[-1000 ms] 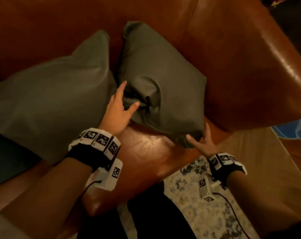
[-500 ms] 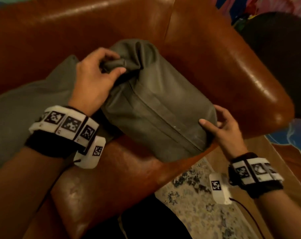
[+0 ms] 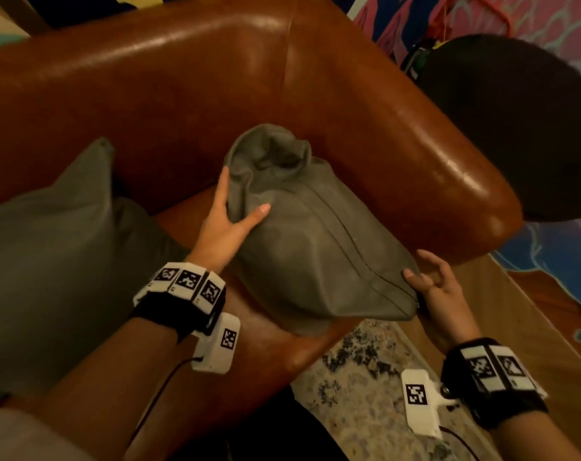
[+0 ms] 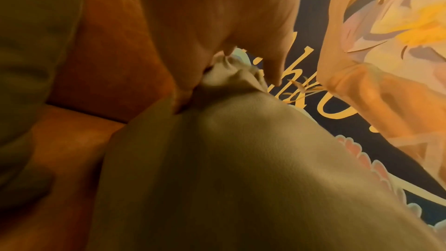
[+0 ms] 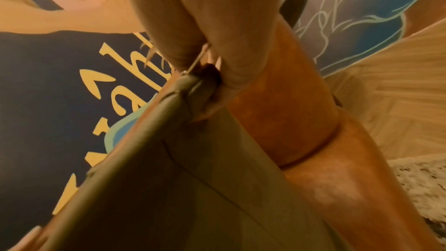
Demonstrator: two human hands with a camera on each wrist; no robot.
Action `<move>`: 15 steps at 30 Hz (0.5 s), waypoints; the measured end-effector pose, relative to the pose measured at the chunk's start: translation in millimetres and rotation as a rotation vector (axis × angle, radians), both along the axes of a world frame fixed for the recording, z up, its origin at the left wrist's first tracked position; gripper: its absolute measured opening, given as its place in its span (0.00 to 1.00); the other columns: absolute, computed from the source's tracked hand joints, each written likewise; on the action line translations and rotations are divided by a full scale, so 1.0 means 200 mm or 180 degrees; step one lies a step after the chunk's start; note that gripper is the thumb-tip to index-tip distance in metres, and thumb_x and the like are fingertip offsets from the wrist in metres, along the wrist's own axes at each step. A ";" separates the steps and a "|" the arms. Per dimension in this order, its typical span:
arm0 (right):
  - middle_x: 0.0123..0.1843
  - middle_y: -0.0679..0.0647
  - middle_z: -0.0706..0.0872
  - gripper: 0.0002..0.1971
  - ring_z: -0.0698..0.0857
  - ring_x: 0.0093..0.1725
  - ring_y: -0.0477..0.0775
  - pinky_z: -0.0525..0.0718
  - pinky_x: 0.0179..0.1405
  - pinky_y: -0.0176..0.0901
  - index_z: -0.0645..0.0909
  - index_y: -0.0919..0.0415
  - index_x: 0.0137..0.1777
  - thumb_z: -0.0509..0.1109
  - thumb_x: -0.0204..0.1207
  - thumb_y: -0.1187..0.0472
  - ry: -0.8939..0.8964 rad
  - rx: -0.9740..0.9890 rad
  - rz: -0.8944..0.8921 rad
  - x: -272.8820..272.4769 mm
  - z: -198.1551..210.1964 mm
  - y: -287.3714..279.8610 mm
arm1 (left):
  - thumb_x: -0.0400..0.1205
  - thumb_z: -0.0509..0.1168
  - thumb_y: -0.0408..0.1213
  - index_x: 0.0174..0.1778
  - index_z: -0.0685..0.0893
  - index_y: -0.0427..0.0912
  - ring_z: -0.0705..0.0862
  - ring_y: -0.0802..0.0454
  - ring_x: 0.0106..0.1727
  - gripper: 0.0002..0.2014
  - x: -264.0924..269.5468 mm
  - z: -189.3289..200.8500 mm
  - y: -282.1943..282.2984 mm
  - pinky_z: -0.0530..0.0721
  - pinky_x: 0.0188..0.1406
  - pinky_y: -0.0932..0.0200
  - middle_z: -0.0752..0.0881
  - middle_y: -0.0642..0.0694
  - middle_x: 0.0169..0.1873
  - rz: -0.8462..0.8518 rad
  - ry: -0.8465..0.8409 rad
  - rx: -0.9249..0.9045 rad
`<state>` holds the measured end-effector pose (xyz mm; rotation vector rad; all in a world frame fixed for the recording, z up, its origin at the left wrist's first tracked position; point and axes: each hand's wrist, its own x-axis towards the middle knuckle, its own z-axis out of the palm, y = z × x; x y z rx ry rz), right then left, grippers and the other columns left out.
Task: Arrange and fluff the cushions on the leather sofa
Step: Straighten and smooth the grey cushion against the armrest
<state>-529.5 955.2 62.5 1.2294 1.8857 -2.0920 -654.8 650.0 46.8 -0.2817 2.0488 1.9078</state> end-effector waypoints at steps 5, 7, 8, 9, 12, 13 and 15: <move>0.62 0.59 0.87 0.19 0.88 0.51 0.58 0.88 0.39 0.51 0.75 0.53 0.70 0.69 0.81 0.53 -0.0599 -0.0497 -0.0537 -0.09 -0.07 0.08 | 0.55 0.82 0.64 0.83 0.44 0.65 0.64 0.50 0.82 0.67 0.02 -0.08 0.11 0.68 0.78 0.47 0.57 0.50 0.85 -0.0383 -0.0824 -0.0246; 0.54 0.59 0.91 0.18 0.91 0.44 0.57 0.91 0.35 0.49 0.79 0.55 0.67 0.69 0.80 0.49 -0.0764 -0.0779 -0.0454 -0.11 -0.07 0.06 | 0.68 0.77 0.60 0.81 0.40 0.70 0.65 0.47 0.81 0.57 0.10 -0.13 0.16 0.71 0.74 0.45 0.59 0.55 0.83 -0.0379 -0.1259 -0.0030; 0.52 0.58 0.92 0.19 0.93 0.41 0.55 0.91 0.33 0.47 0.80 0.56 0.68 0.70 0.79 0.51 -0.0712 -0.0870 -0.0395 -0.12 -0.07 0.06 | 0.74 0.74 0.54 0.80 0.39 0.73 0.67 0.46 0.80 0.52 0.13 -0.16 0.18 0.74 0.71 0.38 0.60 0.57 0.82 -0.0270 -0.1408 0.0130; 0.54 0.59 0.92 0.21 0.93 0.40 0.55 0.91 0.32 0.46 0.79 0.57 0.70 0.72 0.78 0.54 -0.0616 -0.0924 -0.0348 -0.13 -0.07 0.05 | 0.76 0.73 0.51 0.79 0.39 0.75 0.68 0.45 0.79 0.50 0.15 -0.17 0.20 0.75 0.68 0.30 0.62 0.59 0.82 -0.0130 -0.1465 0.0241; 0.60 0.59 0.89 0.20 0.92 0.49 0.54 0.92 0.39 0.44 0.79 0.57 0.70 0.71 0.78 0.66 -0.0120 -0.0952 -0.0184 -0.18 -0.06 0.02 | 0.73 0.74 0.53 0.79 0.38 0.75 0.68 0.44 0.79 0.53 0.14 -0.14 0.22 0.68 0.67 0.19 0.64 0.61 0.80 0.0100 -0.1470 0.0454; 0.63 0.58 0.88 0.19 0.90 0.54 0.54 0.92 0.46 0.44 0.79 0.56 0.69 0.69 0.80 0.69 0.0063 -0.0984 -0.0129 -0.21 -0.06 0.00 | 0.72 0.74 0.54 0.79 0.37 0.75 0.67 0.43 0.80 0.54 0.13 -0.14 0.22 0.66 0.67 0.17 0.64 0.60 0.81 0.0206 -0.1454 0.0547; 0.65 0.58 0.87 0.19 0.88 0.59 0.55 0.89 0.56 0.45 0.78 0.58 0.70 0.65 0.82 0.71 0.0295 -0.1006 -0.0065 -0.25 -0.05 -0.03 | 0.72 0.74 0.56 0.78 0.36 0.75 0.66 0.43 0.80 0.55 0.10 -0.15 0.21 0.64 0.68 0.17 0.62 0.60 0.82 0.0257 -0.1372 0.0585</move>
